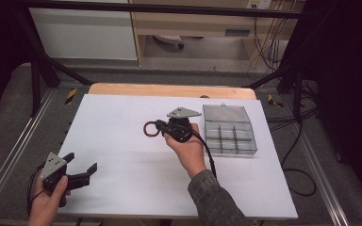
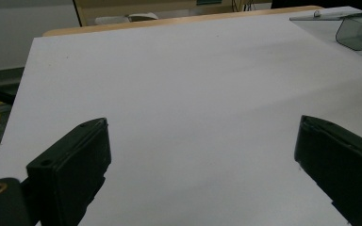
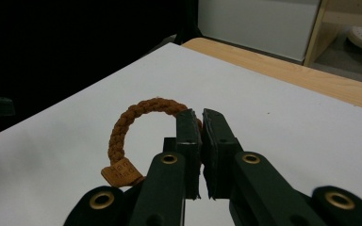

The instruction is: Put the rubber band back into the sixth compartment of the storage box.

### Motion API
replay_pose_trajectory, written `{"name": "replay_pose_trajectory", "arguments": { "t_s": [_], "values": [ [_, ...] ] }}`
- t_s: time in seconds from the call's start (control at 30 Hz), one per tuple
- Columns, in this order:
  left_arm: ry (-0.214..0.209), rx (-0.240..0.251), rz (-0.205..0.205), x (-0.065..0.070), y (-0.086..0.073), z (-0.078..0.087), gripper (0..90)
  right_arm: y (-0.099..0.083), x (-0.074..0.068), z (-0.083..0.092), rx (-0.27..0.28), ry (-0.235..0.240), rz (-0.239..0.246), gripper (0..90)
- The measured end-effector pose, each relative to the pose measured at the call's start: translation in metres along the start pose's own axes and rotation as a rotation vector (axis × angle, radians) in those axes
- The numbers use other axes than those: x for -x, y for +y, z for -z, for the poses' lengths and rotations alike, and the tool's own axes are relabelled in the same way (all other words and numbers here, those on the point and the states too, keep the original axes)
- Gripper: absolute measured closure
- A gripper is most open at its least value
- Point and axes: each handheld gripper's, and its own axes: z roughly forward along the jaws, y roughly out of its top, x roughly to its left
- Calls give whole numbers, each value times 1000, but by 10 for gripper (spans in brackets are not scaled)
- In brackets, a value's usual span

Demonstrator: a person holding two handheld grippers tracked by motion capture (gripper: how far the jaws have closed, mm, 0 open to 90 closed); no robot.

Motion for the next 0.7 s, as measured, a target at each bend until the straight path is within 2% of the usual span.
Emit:
{"name": "replay_pose_trajectory", "arguments": {
  "t_s": [0.7],
  "values": [
    [0, -4, -4, 0, 0, 0, 45, 5, 40, 40, 41, -107, -9, 862]
  ]
}}
